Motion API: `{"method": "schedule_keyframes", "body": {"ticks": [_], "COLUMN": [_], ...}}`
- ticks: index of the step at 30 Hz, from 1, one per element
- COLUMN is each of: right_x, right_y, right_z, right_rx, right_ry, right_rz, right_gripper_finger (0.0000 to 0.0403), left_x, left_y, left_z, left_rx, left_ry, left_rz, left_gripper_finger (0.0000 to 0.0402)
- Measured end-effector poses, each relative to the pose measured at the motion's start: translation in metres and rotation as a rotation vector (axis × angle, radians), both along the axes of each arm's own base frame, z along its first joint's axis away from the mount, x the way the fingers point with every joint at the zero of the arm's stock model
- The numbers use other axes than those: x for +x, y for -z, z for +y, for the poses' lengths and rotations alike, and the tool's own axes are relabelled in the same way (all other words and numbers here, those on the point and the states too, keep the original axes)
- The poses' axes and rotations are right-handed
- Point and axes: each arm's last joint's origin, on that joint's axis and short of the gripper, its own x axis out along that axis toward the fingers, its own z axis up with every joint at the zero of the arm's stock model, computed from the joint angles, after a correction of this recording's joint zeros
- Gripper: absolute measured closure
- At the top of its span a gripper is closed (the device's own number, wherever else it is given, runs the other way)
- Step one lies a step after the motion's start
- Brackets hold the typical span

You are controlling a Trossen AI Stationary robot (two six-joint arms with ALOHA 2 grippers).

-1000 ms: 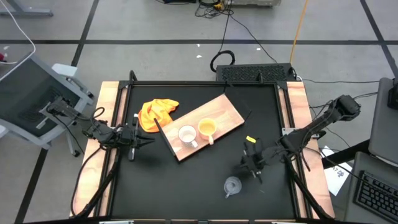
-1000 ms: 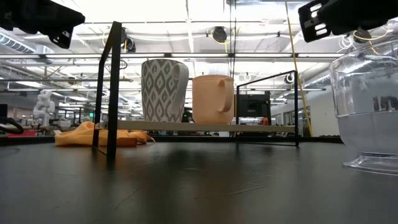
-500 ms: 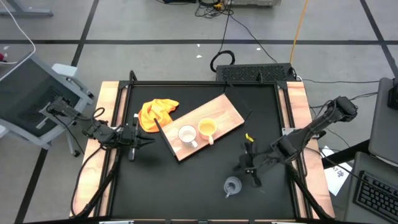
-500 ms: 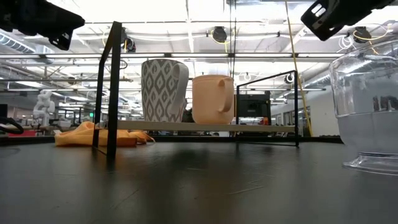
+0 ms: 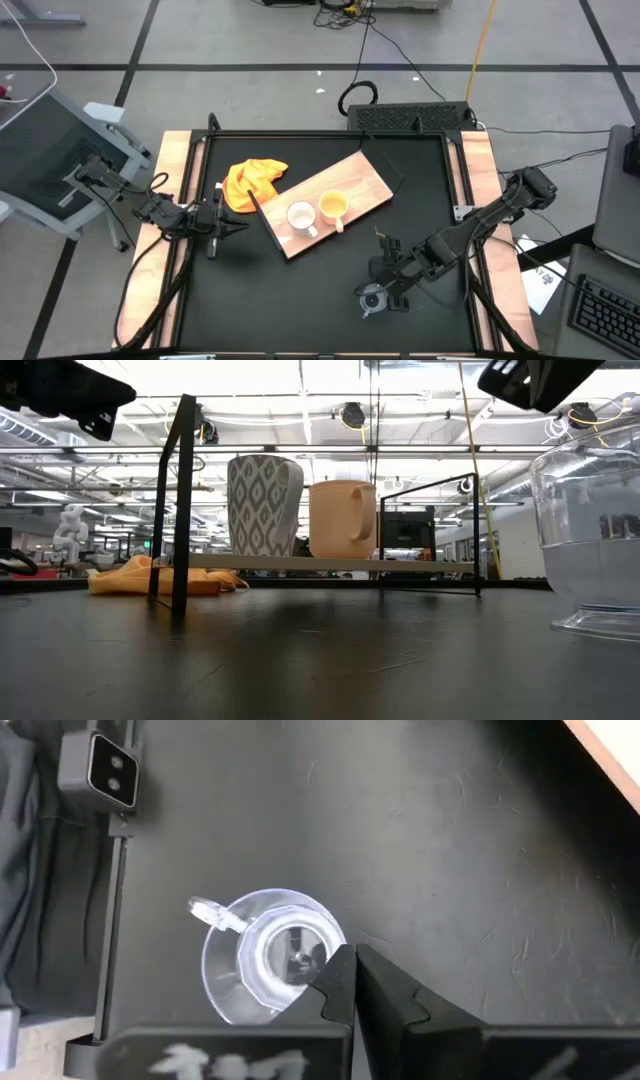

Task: Stack small to large cups/mugs on shelf
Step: Put the transparent mug on the shelf

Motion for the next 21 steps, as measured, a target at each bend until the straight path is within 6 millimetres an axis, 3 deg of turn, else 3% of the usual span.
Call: {"method": "schedule_keyframes", "body": {"ticks": [12,21], "right_x": [0.0002,0.0003], "right_y": [-0.0026,-0.0026], "right_z": [0.0037,0.0034], "right_rx": [0.064,0.067], "right_ry": [-0.051,-0.046], "right_rz": [0.072,0.075], "right_gripper_finger": [0.0397,0.032], "left_x": [0.0,0.0], "left_y": [0.0001,0.0001], "left_z": [-0.0001,-0.0001], "left_rx": [0.001,0.002], "left_ry": [0.0,0.001], "left_rz": [0.001,0.001], "left_gripper_finger": [0.0371,0.0371]}}
